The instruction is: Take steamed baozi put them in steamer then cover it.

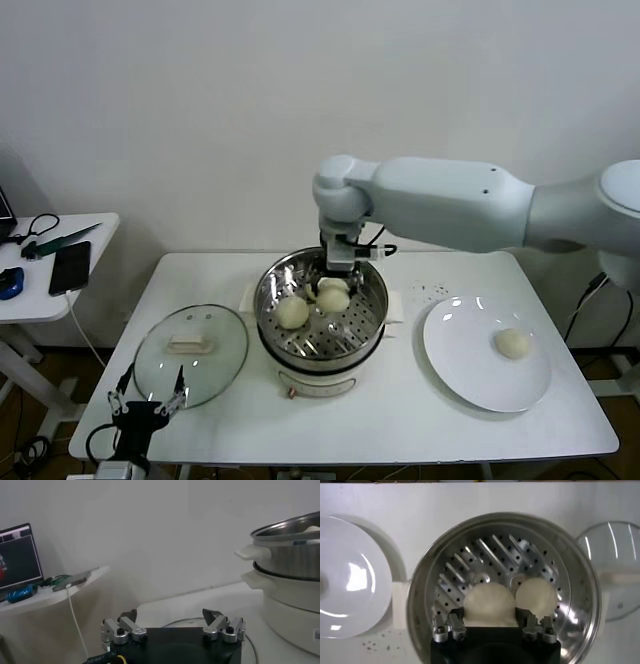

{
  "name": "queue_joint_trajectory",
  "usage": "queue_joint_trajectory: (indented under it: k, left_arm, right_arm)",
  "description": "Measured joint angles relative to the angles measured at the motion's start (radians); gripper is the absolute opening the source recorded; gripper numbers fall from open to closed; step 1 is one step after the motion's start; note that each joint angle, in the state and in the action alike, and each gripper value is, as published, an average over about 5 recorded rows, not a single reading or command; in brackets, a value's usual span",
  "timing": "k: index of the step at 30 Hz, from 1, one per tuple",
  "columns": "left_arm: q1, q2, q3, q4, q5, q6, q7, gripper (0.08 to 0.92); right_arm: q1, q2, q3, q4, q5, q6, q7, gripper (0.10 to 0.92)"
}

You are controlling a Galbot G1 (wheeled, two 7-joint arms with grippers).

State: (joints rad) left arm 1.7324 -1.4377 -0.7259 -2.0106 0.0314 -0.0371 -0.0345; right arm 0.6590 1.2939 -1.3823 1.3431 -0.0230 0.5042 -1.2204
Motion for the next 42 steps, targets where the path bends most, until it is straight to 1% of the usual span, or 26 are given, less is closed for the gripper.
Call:
queue_joint_trajectory:
  k: [6,15,21,23,28,36,42]
  left_arm:
    - [-0.005,0.0,0.002,0.006,0.0,0.0,0.0,0.823]
    - [-0.008,0.003,0.002,0.018,-0.001,-0.003,0.0,0.823]
    - [-0.011,0.004,0.002,0.023,-0.001,-0.003,0.0,0.823]
    - [-0.011,0.005,0.002,0.024,-0.001,-0.003,0.0,0.823]
    - [-0.01,0.01,0.001,0.026,-0.002,-0.004,0.0,0.823]
    - [-0.013,0.018,-0.005,0.019,-0.007,0.002,-0.004,0.823]
    - [-0.009,0.017,-0.003,0.012,-0.006,0.002,-0.004,0.823]
  right_arm:
    - [-0.035,0.036,-0.015,0.005,-0.002,0.009,-0.004,0.682]
    - [-0.075,0.048,-0.03,0.018,-0.01,0.01,-0.008,0.695]
    - [-0.088,0.057,-0.024,0.013,-0.024,0.009,-0.008,0.798]
    - [-0.089,0.058,-0.019,0.011,-0.029,0.009,-0.009,0.816]
    - [-0.084,0.052,-0.006,0.011,-0.032,0.007,-0.017,0.822]
    - [-0.024,-0.002,0.005,0.004,0.002,-0.014,-0.013,0.823]
    - [0.056,-0.1,-0.036,0.016,0.054,-0.099,0.066,0.823]
